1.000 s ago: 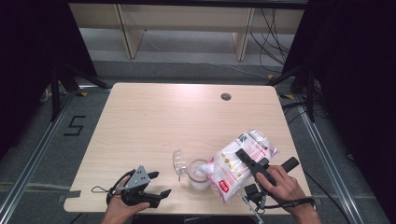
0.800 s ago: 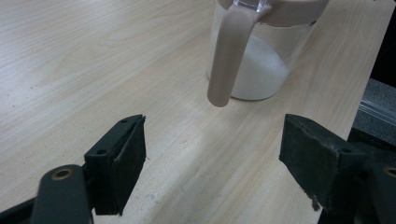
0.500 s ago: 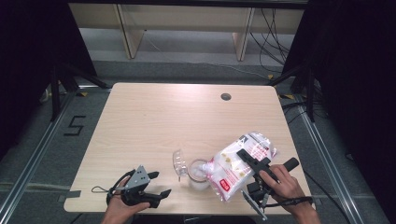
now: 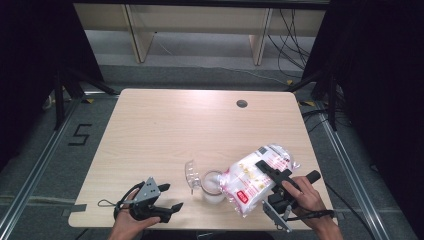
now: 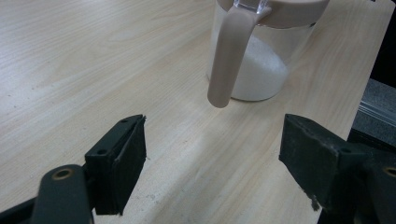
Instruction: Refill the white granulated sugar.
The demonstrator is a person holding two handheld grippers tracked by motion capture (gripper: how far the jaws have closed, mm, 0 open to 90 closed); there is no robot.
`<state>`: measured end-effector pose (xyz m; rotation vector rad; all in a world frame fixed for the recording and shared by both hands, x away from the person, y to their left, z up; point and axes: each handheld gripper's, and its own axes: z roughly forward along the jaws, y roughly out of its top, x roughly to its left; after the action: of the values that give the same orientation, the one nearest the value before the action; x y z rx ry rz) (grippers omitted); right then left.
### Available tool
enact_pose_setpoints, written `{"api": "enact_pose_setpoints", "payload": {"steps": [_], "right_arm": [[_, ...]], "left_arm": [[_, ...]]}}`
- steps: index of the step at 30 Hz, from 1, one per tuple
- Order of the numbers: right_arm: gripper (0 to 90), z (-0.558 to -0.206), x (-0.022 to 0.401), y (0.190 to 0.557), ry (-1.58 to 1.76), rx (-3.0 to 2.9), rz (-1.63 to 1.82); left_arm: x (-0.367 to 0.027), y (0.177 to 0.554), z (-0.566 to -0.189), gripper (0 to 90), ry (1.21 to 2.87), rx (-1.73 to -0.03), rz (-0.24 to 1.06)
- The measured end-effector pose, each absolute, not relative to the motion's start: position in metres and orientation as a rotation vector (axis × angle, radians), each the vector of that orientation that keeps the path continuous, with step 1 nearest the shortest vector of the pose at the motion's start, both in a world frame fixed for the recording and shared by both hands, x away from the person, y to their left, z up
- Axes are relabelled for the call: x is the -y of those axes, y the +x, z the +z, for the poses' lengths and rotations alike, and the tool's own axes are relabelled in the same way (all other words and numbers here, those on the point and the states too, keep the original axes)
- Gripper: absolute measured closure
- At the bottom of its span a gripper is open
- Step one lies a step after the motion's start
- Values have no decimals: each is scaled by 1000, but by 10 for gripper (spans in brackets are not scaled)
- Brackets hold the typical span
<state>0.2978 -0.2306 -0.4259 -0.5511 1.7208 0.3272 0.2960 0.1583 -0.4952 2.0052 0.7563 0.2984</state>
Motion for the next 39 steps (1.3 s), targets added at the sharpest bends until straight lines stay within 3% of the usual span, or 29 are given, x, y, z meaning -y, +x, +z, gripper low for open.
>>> {"api": "enact_pose_setpoints", "payload": {"steps": [26, 39], "right_arm": [[747, -440, 234, 315, -407, -1860, 598], [756, -451, 243, 328, -80, -1985, 874]], "left_arm": [[-157, 295, -495, 225, 1989, -765, 282], [-157, 296, -496, 231, 1995, -750, 286]]}}
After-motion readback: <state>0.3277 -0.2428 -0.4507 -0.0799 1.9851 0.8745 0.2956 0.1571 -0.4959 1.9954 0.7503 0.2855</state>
